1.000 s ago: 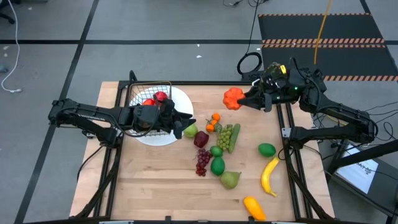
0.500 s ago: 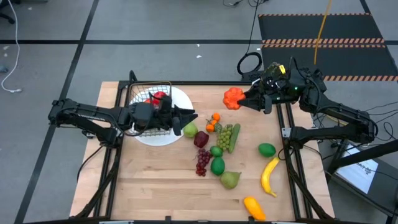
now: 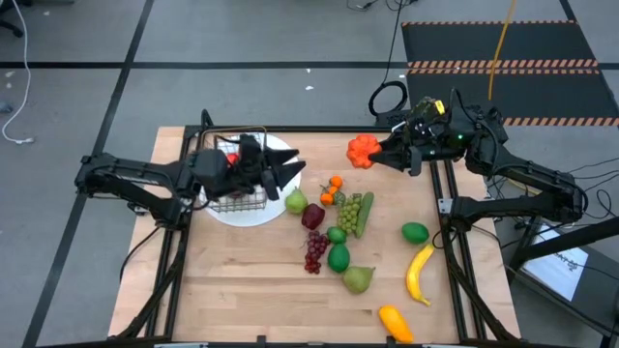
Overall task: Build produce basket
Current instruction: Put the orange pumpkin into the wire basket, then put the yellow mango into the wire basket
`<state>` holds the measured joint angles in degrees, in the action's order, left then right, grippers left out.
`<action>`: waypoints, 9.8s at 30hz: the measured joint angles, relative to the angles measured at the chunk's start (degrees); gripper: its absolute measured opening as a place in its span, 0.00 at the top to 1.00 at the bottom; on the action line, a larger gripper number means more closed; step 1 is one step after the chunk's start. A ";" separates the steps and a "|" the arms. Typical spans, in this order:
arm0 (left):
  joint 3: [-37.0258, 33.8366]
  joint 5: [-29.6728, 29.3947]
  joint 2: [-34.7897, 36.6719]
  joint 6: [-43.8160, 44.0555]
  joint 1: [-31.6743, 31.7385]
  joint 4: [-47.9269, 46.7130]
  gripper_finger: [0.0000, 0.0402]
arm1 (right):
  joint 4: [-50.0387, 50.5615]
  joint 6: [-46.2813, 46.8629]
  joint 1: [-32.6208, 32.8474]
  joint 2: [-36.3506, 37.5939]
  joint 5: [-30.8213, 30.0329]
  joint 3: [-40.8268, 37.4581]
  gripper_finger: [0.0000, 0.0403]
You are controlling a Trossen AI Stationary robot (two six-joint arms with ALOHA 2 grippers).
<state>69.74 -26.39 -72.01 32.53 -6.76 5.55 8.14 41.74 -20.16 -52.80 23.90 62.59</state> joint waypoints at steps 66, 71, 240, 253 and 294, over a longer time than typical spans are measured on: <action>4.15 11.60 -9.31 12.48 5.35 3.40 0.03 | -0.12 -1.95 0.00 -0.82 -0.20 0.00 0.37; 4.17 13.44 -9.68 12.69 6.78 4.16 0.03 | -0.11 -1.99 0.00 -0.87 -0.39 0.00 0.37; 4.15 19.02 4.90 9.88 25.25 -63.56 0.37 | 3.65 4.58 0.02 -1.12 -9.13 0.00 0.13; -8.21 16.04 4.90 10.87 32.46 -63.82 0.37 | 2.26 8.60 0.02 -2.90 -13.76 0.02 0.13; -9.93 27.68 4.22 8.86 33.25 -47.27 0.28 | -7.76 3.78 10.16 -8.28 -20.81 0.04 0.13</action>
<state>59.80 1.29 -67.79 41.39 26.48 -41.72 0.38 45.52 -10.00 -61.08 3.10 62.63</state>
